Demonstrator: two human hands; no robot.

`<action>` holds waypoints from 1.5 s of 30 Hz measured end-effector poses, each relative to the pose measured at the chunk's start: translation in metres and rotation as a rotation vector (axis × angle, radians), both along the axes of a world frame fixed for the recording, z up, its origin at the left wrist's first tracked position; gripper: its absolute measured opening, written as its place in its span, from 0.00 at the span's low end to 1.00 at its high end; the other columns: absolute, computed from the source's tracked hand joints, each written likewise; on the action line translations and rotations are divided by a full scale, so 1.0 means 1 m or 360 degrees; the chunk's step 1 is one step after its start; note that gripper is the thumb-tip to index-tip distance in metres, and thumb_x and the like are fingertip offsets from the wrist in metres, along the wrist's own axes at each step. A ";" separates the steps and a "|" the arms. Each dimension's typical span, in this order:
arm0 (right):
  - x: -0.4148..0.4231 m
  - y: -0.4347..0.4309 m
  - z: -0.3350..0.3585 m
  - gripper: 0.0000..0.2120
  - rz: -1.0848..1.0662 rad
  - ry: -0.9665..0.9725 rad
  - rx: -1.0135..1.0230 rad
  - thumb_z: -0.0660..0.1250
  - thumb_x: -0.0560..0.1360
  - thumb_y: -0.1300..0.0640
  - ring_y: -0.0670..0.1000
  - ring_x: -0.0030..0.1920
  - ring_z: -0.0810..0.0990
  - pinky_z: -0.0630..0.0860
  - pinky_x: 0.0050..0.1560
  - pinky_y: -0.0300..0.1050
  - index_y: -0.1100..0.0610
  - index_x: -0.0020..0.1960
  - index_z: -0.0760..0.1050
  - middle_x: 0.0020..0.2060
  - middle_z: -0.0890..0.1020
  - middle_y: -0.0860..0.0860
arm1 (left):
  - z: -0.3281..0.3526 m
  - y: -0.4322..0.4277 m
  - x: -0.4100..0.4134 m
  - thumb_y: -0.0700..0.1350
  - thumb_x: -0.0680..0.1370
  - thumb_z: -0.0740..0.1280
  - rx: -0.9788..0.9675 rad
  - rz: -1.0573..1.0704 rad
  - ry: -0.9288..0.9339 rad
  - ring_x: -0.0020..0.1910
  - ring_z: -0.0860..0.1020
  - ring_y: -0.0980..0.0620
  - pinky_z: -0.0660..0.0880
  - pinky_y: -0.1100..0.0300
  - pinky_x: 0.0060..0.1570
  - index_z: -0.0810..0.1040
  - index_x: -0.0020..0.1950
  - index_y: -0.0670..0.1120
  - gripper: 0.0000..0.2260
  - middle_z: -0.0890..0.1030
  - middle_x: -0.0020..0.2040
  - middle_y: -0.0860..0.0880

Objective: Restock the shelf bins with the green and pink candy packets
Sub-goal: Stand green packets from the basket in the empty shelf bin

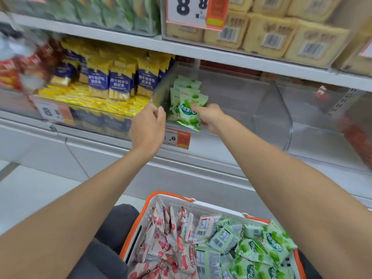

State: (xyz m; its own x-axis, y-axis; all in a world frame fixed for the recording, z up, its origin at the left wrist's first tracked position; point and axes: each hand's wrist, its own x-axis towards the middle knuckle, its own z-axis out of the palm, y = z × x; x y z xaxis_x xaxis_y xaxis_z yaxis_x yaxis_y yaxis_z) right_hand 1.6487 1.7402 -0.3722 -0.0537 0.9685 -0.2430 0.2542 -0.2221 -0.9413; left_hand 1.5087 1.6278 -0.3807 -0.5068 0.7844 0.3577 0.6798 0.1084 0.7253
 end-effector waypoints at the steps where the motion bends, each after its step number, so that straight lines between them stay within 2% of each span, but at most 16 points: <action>1: -0.007 0.006 -0.004 0.23 0.0015 -0.0026 -0.0029 0.71 0.75 0.50 0.56 0.57 0.80 0.76 0.62 0.52 0.63 0.64 0.74 0.59 0.80 0.55 | -0.001 0.002 -0.001 0.52 0.82 0.56 0.0009 0.0001 -0.0003 0.36 0.74 0.48 0.64 0.55 0.35 0.72 0.39 0.45 0.16 0.75 0.34 0.50; 4: -0.021 0.020 -0.016 0.22 0.0075 -0.0351 0.0006 0.68 0.76 0.48 0.56 0.59 0.78 0.75 0.62 0.49 0.60 0.65 0.73 0.60 0.79 0.54 | -0.002 0.004 -0.004 0.51 0.82 0.57 0.0020 -0.0005 0.0013 0.35 0.73 0.47 0.64 0.55 0.34 0.72 0.38 0.46 0.15 0.76 0.33 0.50; 7: -0.024 0.025 -0.024 0.29 0.0173 -0.0639 -0.0024 0.74 0.70 0.46 0.55 0.58 0.78 0.78 0.55 0.49 0.57 0.65 0.72 0.60 0.79 0.53 | -0.002 0.004 -0.007 0.50 0.82 0.58 0.0016 -0.0047 0.0025 0.35 0.73 0.46 0.65 0.54 0.33 0.72 0.37 0.46 0.15 0.76 0.33 0.49; 9: -0.025 0.027 -0.026 0.29 0.0260 -0.0676 -0.0093 0.77 0.68 0.53 0.53 0.55 0.78 0.78 0.45 0.44 0.59 0.65 0.70 0.58 0.78 0.53 | -0.002 0.003 -0.008 0.50 0.82 0.58 0.0014 -0.0061 0.0038 0.36 0.74 0.45 0.66 0.54 0.33 0.72 0.38 0.46 0.15 0.77 0.33 0.48; 10: -0.025 0.028 -0.027 0.28 0.0280 -0.0726 -0.0098 0.77 0.69 0.57 0.53 0.54 0.77 0.77 0.45 0.44 0.60 0.64 0.70 0.57 0.77 0.53 | -0.002 0.002 -0.007 0.51 0.82 0.58 0.0006 -0.0069 0.0051 0.36 0.74 0.45 0.66 0.54 0.33 0.72 0.38 0.46 0.15 0.77 0.33 0.48; 12: -0.028 0.032 -0.028 0.25 0.0236 -0.0837 -0.0025 0.76 0.70 0.59 0.54 0.55 0.79 0.79 0.51 0.46 0.61 0.63 0.70 0.56 0.78 0.54 | -0.003 0.002 -0.008 0.51 0.82 0.58 0.0001 -0.0096 0.0079 0.36 0.74 0.45 0.66 0.54 0.33 0.72 0.39 0.46 0.15 0.77 0.33 0.48; 15: -0.033 0.039 -0.029 0.24 0.0052 -0.0820 0.0067 0.75 0.70 0.61 0.56 0.56 0.80 0.79 0.55 0.48 0.61 0.62 0.70 0.57 0.79 0.55 | -0.004 0.002 -0.011 0.52 0.82 0.58 0.0001 -0.0124 0.0096 0.36 0.74 0.45 0.66 0.54 0.33 0.71 0.38 0.46 0.15 0.75 0.32 0.50; 20: -0.038 0.044 -0.034 0.25 0.0117 -0.0897 0.0136 0.73 0.71 0.56 0.56 0.60 0.78 0.78 0.57 0.48 0.60 0.64 0.69 0.59 0.79 0.55 | -0.003 0.002 -0.010 0.52 0.82 0.58 0.0006 -0.0133 0.0125 0.35 0.73 0.46 0.67 0.54 0.32 0.71 0.38 0.47 0.15 0.74 0.31 0.51; 24: -0.032 0.045 -0.037 0.22 0.0139 -0.0853 0.0179 0.73 0.72 0.54 0.55 0.58 0.79 0.78 0.54 0.45 0.58 0.62 0.71 0.57 0.80 0.54 | -0.003 0.001 -0.010 0.51 0.82 0.58 0.0006 -0.0139 0.0159 0.34 0.72 0.48 0.64 0.55 0.31 0.70 0.38 0.48 0.15 0.73 0.31 0.52; 27: -0.033 0.045 -0.037 0.25 0.0059 -0.0772 0.0185 0.73 0.73 0.54 0.56 0.56 0.80 0.81 0.52 0.50 0.60 0.65 0.68 0.59 0.79 0.55 | -0.004 0.001 -0.010 0.51 0.82 0.59 0.0017 -0.0140 0.0177 0.34 0.73 0.47 0.65 0.55 0.32 0.71 0.38 0.47 0.15 0.73 0.31 0.52; 30: -0.036 0.044 -0.036 0.31 0.0036 -0.0747 0.0148 0.73 0.73 0.54 0.56 0.55 0.80 0.82 0.48 0.48 0.62 0.70 0.63 0.61 0.78 0.56 | -0.004 0.001 -0.009 0.51 0.82 0.59 0.0041 -0.0135 0.0191 0.34 0.73 0.47 0.64 0.55 0.32 0.71 0.38 0.47 0.14 0.73 0.30 0.52; 35: -0.033 0.035 -0.031 0.27 0.0062 -0.0632 -0.0001 0.73 0.73 0.54 0.56 0.55 0.79 0.82 0.46 0.48 0.61 0.65 0.64 0.60 0.76 0.56 | -0.005 0.001 -0.008 0.51 0.82 0.59 0.0045 -0.0112 0.0199 0.33 0.72 0.48 0.64 0.56 0.31 0.71 0.38 0.47 0.14 0.72 0.30 0.53; 37: -0.024 0.028 -0.022 0.29 0.0074 -0.0719 0.0021 0.72 0.74 0.54 0.57 0.57 0.79 0.80 0.48 0.46 0.62 0.68 0.61 0.61 0.75 0.57 | -0.004 0.000 -0.006 0.51 0.82 0.59 0.0049 -0.0094 0.0167 0.33 0.71 0.49 0.63 0.56 0.31 0.70 0.37 0.47 0.14 0.73 0.30 0.52; 39: -0.012 0.010 -0.007 0.29 0.0089 -0.0858 0.0165 0.69 0.76 0.57 0.57 0.61 0.76 0.74 0.48 0.45 0.63 0.71 0.59 0.63 0.74 0.58 | -0.003 -0.003 -0.001 0.50 0.81 0.60 0.0071 -0.0068 0.0120 0.32 0.71 0.51 0.63 0.56 0.30 0.70 0.37 0.47 0.15 0.73 0.30 0.52; 41: 0.005 -0.015 0.007 0.22 0.0086 -0.0930 0.0464 0.66 0.76 0.60 0.57 0.60 0.75 0.70 0.48 0.44 0.62 0.67 0.66 0.61 0.75 0.58 | -0.001 -0.008 0.008 0.50 0.81 0.60 0.0122 -0.0080 0.0023 0.30 0.70 0.53 0.64 0.56 0.30 0.70 0.36 0.47 0.15 0.72 0.30 0.52; 45: 0.050 -0.074 0.017 0.09 0.0080 -0.0918 0.1180 0.62 0.71 0.66 0.51 0.43 0.74 0.73 0.46 0.47 0.58 0.49 0.77 0.42 0.75 0.50 | 0.000 -0.017 0.036 0.49 0.80 0.61 0.0134 -0.0228 -0.0210 0.32 0.70 0.50 0.65 0.54 0.33 0.71 0.36 0.44 0.14 0.72 0.30 0.50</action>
